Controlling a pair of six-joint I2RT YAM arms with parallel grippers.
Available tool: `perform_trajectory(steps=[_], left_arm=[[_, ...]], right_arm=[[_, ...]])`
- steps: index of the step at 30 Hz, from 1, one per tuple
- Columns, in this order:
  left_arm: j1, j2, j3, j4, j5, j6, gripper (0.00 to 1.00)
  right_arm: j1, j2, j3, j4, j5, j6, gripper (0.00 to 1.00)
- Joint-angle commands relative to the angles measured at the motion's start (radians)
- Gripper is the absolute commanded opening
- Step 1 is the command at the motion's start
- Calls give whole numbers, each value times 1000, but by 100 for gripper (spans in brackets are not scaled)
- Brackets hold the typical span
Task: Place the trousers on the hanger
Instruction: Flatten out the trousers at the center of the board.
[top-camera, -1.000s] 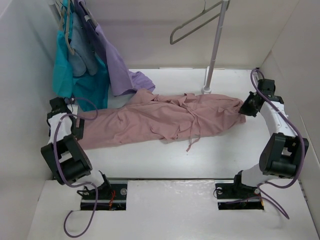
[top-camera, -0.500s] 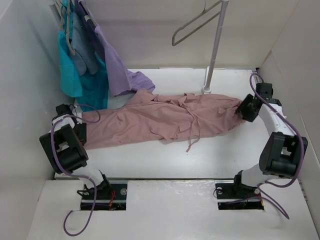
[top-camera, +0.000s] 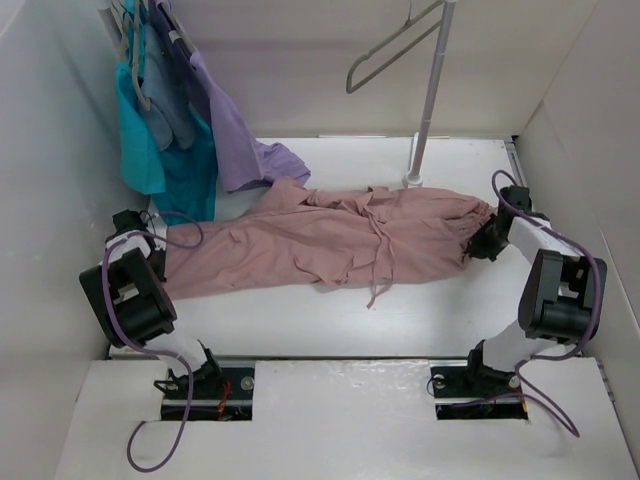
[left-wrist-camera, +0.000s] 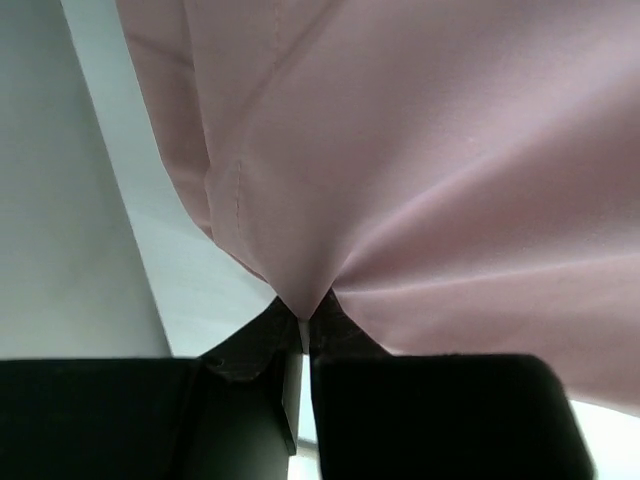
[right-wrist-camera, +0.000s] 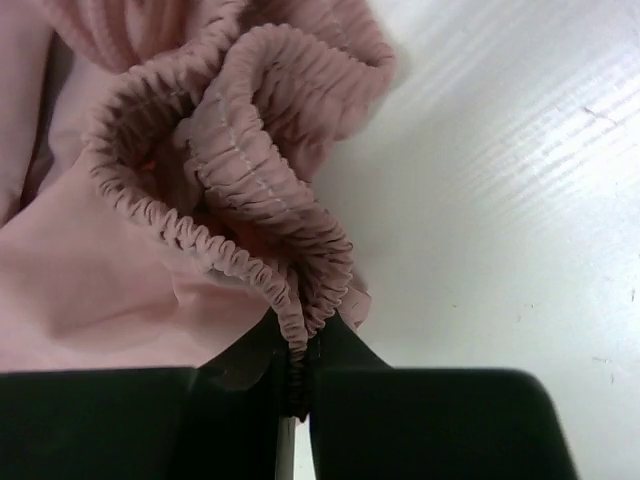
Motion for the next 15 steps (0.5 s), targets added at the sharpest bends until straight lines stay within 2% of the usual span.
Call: perform_trajectory(steps=[1, 5, 6, 9, 13, 15], left_arm=[[4, -69, 30, -83, -56, 68, 0], [28, -119, 133, -199, -156, 177, 0], [45, -130, 185, -232, -170, 197, 0], [76, -171, 234, -338, -216, 264, 0], [76, -237, 166, -372, -274, 330, 0], [85, -270, 120, -361, -299, 353, 0]], right_arm=[[-2, -45, 0, 49, -10, 43, 0], [-23, -280, 31, -55, 34, 85, 0], [-51, -387, 43, -100, 34, 85, 0], [-104, -528, 31, -211, 34, 109, 0], [-117, -776, -50, -285, 85, 178, 0], [-117, -831, -79, -308, 139, 213, 0]])
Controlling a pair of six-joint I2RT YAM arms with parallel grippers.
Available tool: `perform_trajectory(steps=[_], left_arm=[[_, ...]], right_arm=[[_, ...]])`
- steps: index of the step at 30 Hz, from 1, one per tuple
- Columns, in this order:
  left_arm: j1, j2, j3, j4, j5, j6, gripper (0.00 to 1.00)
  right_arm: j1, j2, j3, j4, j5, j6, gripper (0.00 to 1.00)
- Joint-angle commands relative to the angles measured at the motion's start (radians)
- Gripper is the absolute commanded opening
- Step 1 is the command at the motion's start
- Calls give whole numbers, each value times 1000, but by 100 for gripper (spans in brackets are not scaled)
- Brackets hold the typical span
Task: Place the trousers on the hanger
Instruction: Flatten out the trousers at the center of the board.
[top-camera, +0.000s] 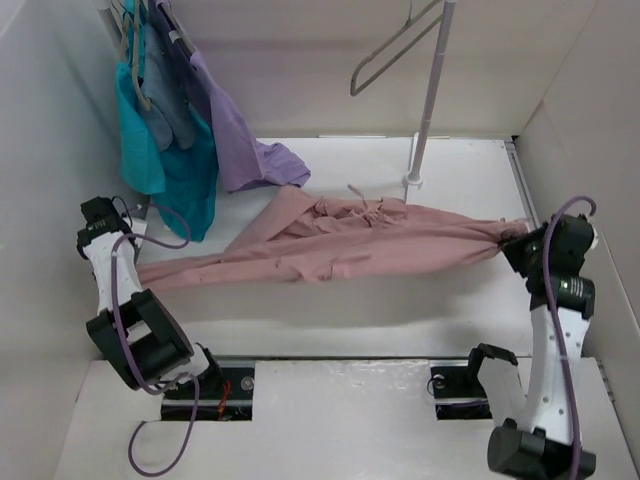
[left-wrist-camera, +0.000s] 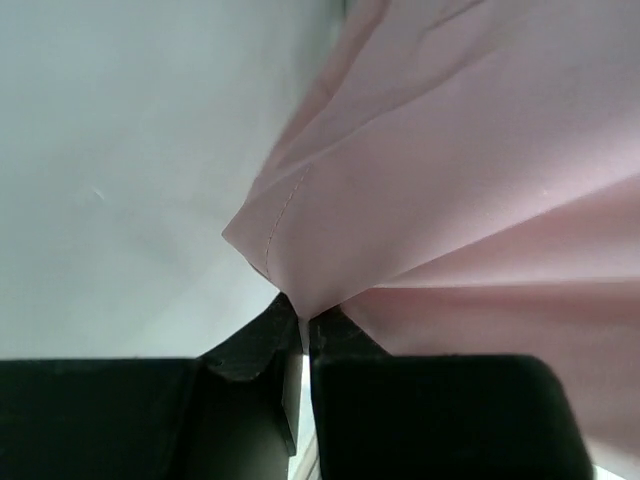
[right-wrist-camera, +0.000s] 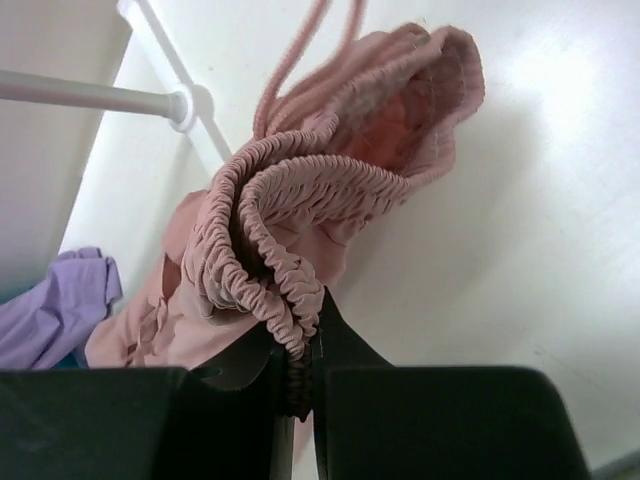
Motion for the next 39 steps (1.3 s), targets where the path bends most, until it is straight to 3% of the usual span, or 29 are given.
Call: perform_trajectory(steps=[1, 4, 5, 7, 8, 10, 11, 15, 17, 20, 21, 26, 28, 34, 39], left_arm=[[22, -35, -100, -53, -116, 116, 0], [22, -61, -148, -22, -129, 125, 12], [22, -61, -158, -22, -129, 125, 25], [22, -61, -171, -22, -112, 125, 42], [22, -61, -183, -22, -101, 116, 52], [22, -61, -206, -13, -101, 116, 74], [22, -61, -206, -13, -101, 107, 77], [12, -72, -113, -25, 11, 97, 78], [-21, -94, -55, -108, 192, 108, 76], [-133, -72, 41, -180, 368, 75, 74], [-218, -44, 50, -180, 394, 41, 74], [-541, 7, -30, -105, 358, -155, 72], [-669, 16, -56, -42, 326, -204, 74], [-797, 77, -13, 166, 289, -370, 77], [-851, 253, 120, 240, 229, -441, 78]], right_arm=[[-19, -69, -68, -109, 136, 69, 4], [-19, -108, -104, -135, 174, 82, 31], [-19, -121, -130, -135, 185, 98, 52], [-19, -131, -144, -144, 216, 113, 63], [-19, -131, -135, -161, 234, 127, 83], [-19, -131, -121, -175, 274, 170, 96], [-19, -131, -105, -184, 306, 180, 100], [-19, -121, -59, -87, 290, 120, 100], [-19, -74, -43, -39, 277, 55, 100], [-19, 65, -14, 69, 181, -43, 100], [-19, 117, -3, 84, 134, -62, 100], [-19, 461, 130, 93, 101, -157, 100], [-19, 524, 139, 118, 101, -166, 100], [-19, 774, 190, 161, 121, -157, 100], [-10, 914, 234, 161, 183, -148, 100]])
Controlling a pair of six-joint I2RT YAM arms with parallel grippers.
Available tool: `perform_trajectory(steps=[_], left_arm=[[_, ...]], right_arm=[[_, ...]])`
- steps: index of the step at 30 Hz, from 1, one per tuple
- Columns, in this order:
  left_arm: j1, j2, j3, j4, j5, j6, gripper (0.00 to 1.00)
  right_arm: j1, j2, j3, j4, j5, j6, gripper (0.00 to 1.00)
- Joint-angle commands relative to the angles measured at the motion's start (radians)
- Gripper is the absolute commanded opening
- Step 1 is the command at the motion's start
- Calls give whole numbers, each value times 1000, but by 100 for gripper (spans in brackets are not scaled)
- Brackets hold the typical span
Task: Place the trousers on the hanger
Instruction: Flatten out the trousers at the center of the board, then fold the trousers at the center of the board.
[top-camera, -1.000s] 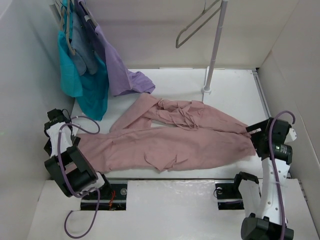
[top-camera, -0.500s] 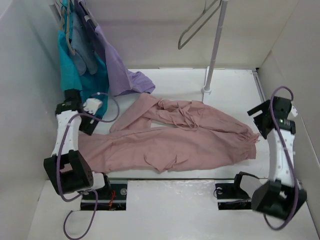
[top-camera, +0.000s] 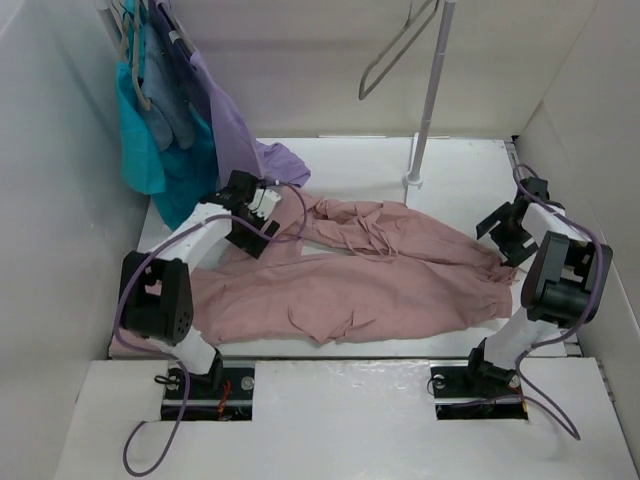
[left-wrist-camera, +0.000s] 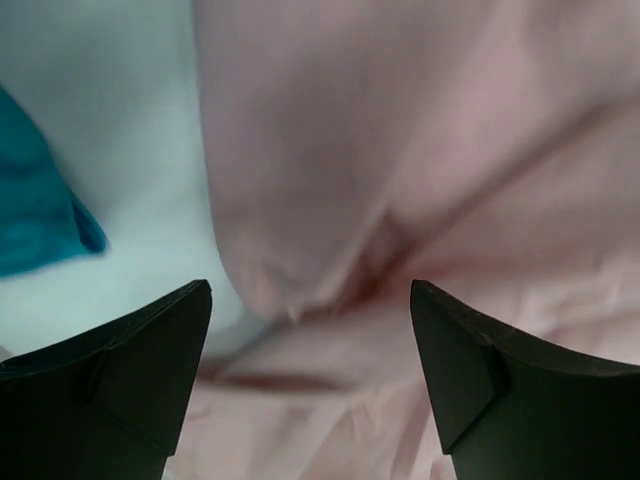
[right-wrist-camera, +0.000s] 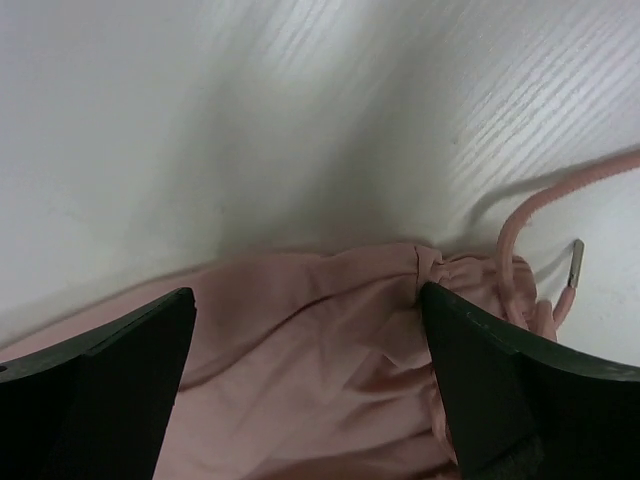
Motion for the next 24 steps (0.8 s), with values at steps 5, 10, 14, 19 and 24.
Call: perform_trajectory(steps=[5, 10, 14, 19, 24], left_arm=[[-47, 202, 157, 126, 9, -117, 78], [-56, 305, 194, 115, 19, -126, 70], [-33, 317, 194, 83, 7, -106, 35], [4, 285, 263, 46, -80, -60, 0], [14, 227, 364, 25, -305, 33, 0]], right_arm=[[3, 90, 62, 31, 87, -7, 98], [3, 125, 73, 31, 78, -7, 74], [3, 147, 82, 31, 87, -18, 46], [3, 147, 136, 31, 100, -47, 1], [3, 119, 208, 10, 198, -99, 0]])
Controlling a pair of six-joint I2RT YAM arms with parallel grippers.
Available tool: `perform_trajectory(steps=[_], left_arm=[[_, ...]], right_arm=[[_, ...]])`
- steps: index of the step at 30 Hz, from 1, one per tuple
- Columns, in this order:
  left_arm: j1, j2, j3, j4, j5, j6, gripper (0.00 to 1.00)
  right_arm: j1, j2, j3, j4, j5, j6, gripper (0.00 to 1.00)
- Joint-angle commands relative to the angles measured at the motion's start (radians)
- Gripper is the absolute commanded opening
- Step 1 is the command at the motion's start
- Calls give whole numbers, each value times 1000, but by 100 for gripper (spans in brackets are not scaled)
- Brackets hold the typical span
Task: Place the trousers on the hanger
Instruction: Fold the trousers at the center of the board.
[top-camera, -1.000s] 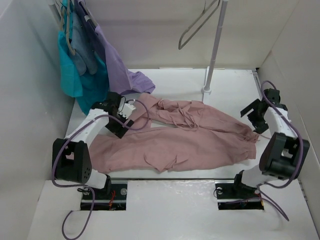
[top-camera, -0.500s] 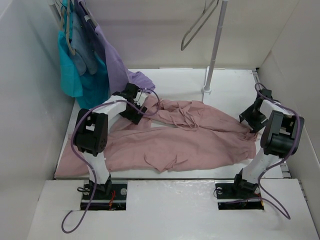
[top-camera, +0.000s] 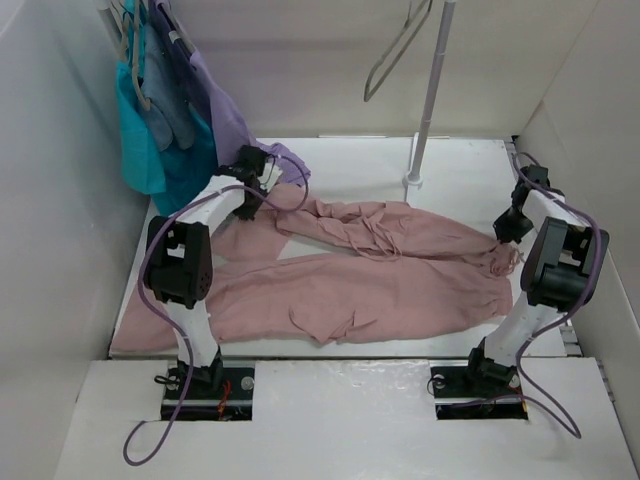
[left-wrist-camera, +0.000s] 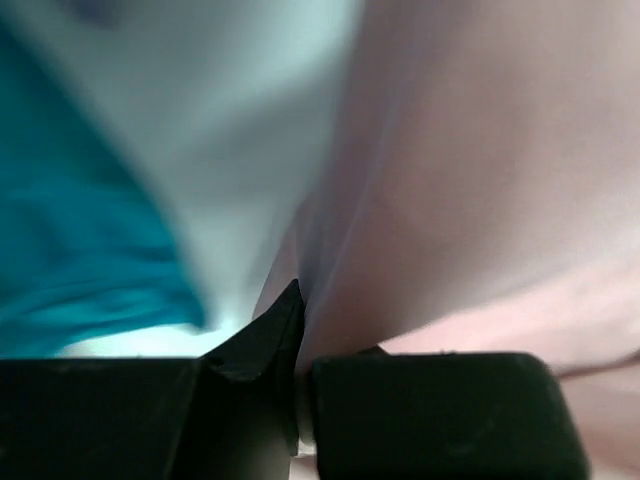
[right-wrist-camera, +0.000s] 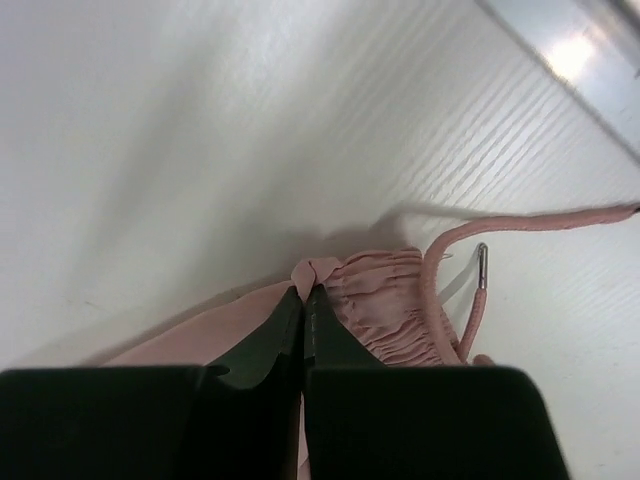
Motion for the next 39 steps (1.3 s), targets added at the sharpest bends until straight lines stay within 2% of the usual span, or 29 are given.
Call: perform_trajectory(steps=[1, 3, 9, 16, 18, 22, 25, 27, 28, 29, 31, 37, 39], left_arm=[[23, -104, 93, -27, -195, 105, 0], [43, -147, 117, -16, -267, 142, 0], [110, -239, 147, -27, -358, 237, 0], [158, -380, 44, -15, -407, 340, 0], [170, -443, -14, -34, -364, 398, 0], [170, -558, -326, -70, -355, 441, 0], [183, -671, -476, -120, -317, 464, 0], [183, -754, -531, -130, -277, 464, 0], [183, -774, -553, -130, -234, 464, 0], [183, -790, -586, -139, -220, 464, 0], [183, -799, -617, -163, -185, 426, 0], [183, -830, -688, -162, -149, 386, 0], [183, -839, -702, -162, -140, 386, 0]], right_arm=[[2, -42, 83, 13, 105, -57, 0], [2, -98, 95, 13, 114, -73, 0], [-7, -251, 71, 93, 97, -94, 0], [-7, -320, 37, 122, 33, -103, 0], [-7, -339, 16, 151, -7, -113, 0], [-7, -383, -108, 153, -105, -84, 0], [-7, -460, -213, 140, -104, -18, 1], [-7, -487, -294, 114, -76, 22, 68], [-7, -487, -308, 103, -49, 33, 91], [-7, -487, -308, 75, -38, 33, 100], [-7, -487, -278, 30, -1, 70, 100], [-7, -556, -190, 39, 16, 81, 100], [-7, -515, -158, -5, 7, 81, 100]])
